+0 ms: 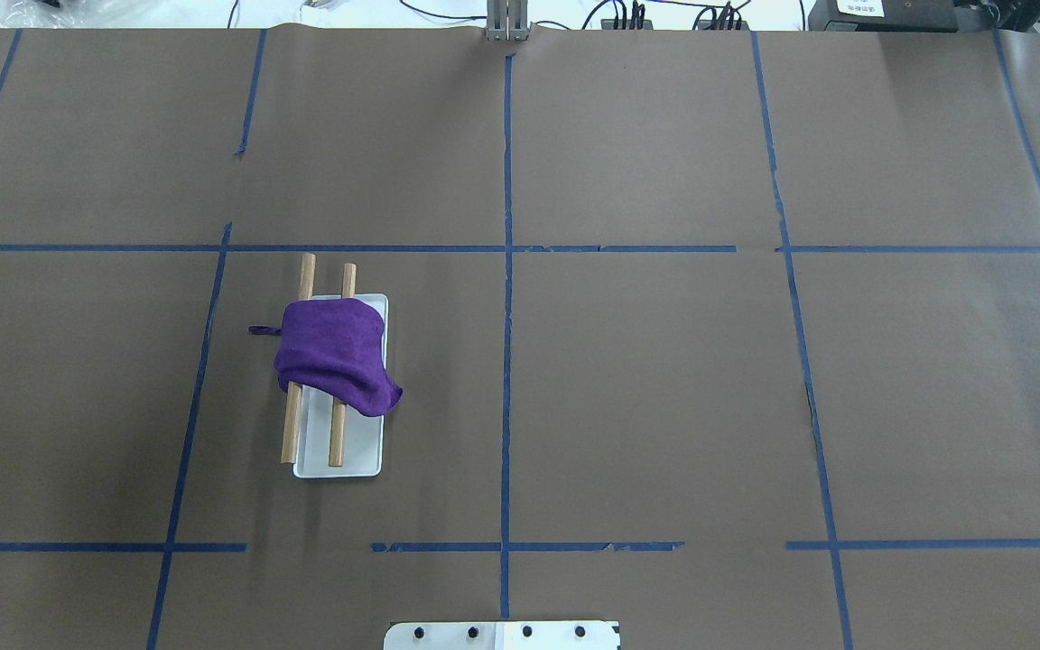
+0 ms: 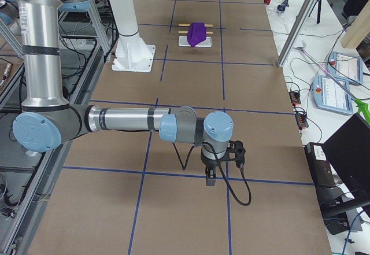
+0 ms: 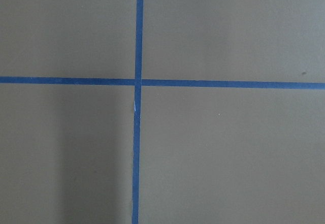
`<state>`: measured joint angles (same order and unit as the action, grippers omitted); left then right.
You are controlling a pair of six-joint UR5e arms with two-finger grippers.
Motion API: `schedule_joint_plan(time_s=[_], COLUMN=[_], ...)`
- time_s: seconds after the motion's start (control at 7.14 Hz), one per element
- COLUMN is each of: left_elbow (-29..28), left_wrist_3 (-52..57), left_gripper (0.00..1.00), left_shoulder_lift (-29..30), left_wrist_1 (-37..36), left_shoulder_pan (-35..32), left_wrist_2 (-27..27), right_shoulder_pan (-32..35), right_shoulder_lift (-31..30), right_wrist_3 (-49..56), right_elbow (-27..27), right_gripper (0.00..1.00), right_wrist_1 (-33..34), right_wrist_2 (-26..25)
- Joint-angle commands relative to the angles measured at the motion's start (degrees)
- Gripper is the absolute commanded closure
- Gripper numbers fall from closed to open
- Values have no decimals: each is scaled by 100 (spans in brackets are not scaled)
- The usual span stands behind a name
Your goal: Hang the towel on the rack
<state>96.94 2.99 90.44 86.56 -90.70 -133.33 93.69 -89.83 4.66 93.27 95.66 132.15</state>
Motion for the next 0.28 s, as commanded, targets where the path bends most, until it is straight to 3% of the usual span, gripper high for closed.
schedule_joint_plan(time_s=[0.0,0.14], left_elbow=[0,0], left_wrist_3=[0,9], left_gripper=[0,0], left_shoulder_lift=[0,0], left_wrist_1=[10,10], left_shoulder_pan=[0,0], left_wrist_2=[0,0], right_shoulder_pan=[0,0], right_shoulder_lift=[0,0], right_wrist_3=[0,0], right_elbow=[24,25], right_gripper=[0,0], right_wrist_1=[-3,-3], right_wrist_2=[4,12])
